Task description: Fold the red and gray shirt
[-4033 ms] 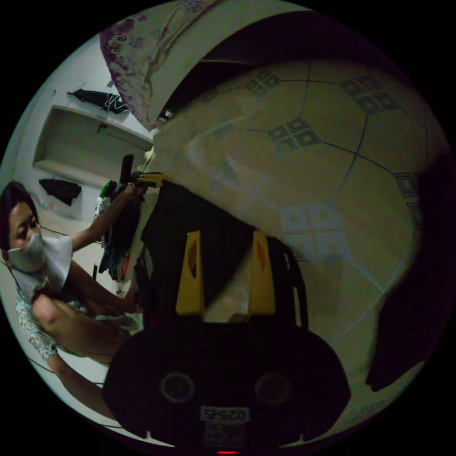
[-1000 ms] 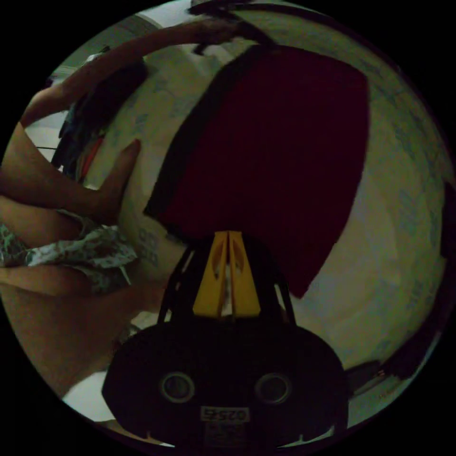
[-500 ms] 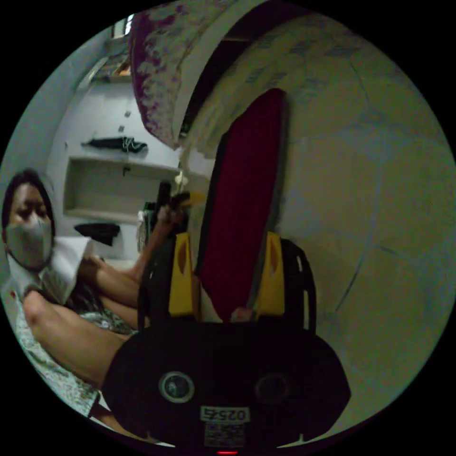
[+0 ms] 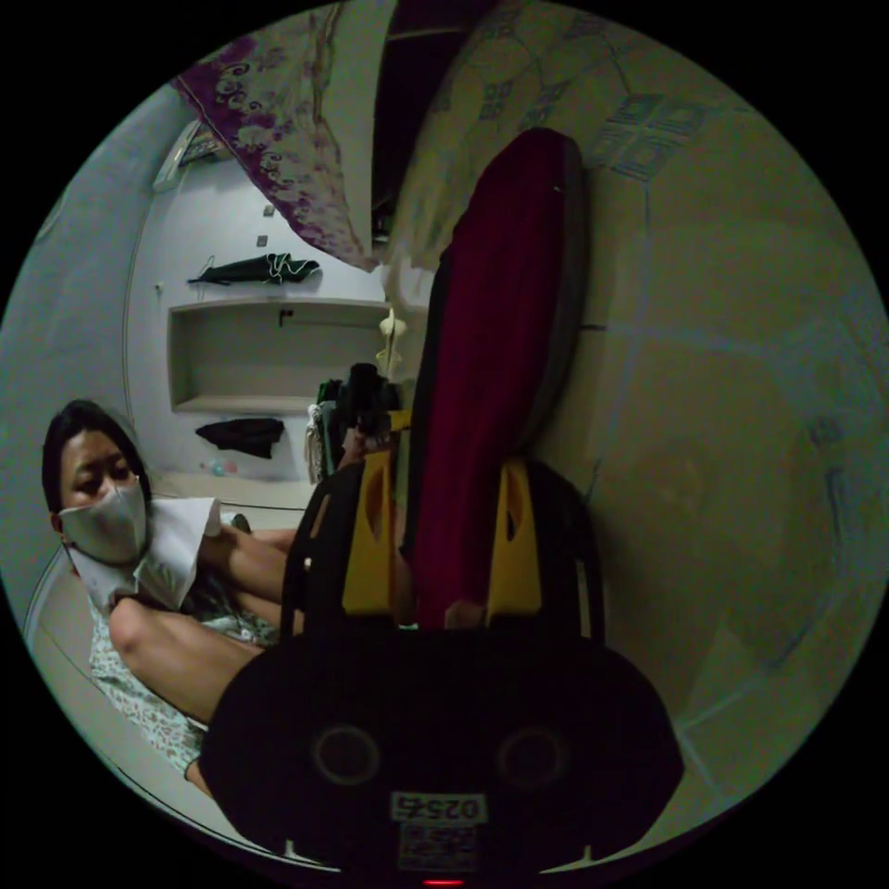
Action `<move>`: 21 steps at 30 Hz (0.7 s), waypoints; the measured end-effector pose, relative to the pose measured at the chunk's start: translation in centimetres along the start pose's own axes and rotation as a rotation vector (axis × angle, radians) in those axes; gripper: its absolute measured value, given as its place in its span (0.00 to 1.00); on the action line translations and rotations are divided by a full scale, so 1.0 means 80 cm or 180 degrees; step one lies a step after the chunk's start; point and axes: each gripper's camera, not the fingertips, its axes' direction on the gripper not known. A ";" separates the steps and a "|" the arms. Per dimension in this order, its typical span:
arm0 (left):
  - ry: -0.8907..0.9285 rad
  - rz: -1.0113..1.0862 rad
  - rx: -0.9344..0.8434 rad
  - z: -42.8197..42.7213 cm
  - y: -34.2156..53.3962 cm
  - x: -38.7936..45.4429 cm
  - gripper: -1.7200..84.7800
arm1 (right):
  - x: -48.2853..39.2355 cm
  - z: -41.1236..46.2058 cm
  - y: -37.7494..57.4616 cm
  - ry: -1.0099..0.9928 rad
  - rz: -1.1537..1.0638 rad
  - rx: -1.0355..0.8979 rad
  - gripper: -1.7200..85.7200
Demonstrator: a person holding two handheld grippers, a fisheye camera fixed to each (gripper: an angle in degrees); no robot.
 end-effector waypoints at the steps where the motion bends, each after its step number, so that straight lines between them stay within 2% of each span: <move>1: 0.0016 0.0010 -0.0005 -0.003 -0.001 0.003 0.10 | 0.007 -0.003 0.008 0.0007 -0.0003 0.0023 0.16; 4: -0.0066 0.0042 -0.0092 -0.006 -0.007 0.013 0.04 | 0.024 -0.004 0.022 0.0262 0.0010 0.0104 0.09; 8: -0.0067 0.0239 -0.0211 -0.014 -0.021 0.034 0.01 | 0.032 0.009 0.015 0.0390 -0.0079 -0.0139 0.05; 11: 0.0236 0.0417 -0.0088 -0.060 -0.036 0.060 0.01 | 0.014 -0.004 0.006 0.0237 -0.0429 -0.0055 0.04; 15: 0.0236 0.1101 0.0430 -0.166 -0.080 0.182 0.01 | -0.051 -0.033 -0.036 0.0036 -0.1060 0.0326 0.03; 19: -0.0318 0.2029 0.0732 -0.258 -0.085 0.352 0.01 | -0.143 -0.041 -0.049 0.0346 -0.1868 0.0398 0.04; 21: -0.0491 0.2280 0.0776 -0.277 -0.072 0.398 0.01 | -0.163 -0.032 -0.036 0.0506 -0.2105 0.0374 0.04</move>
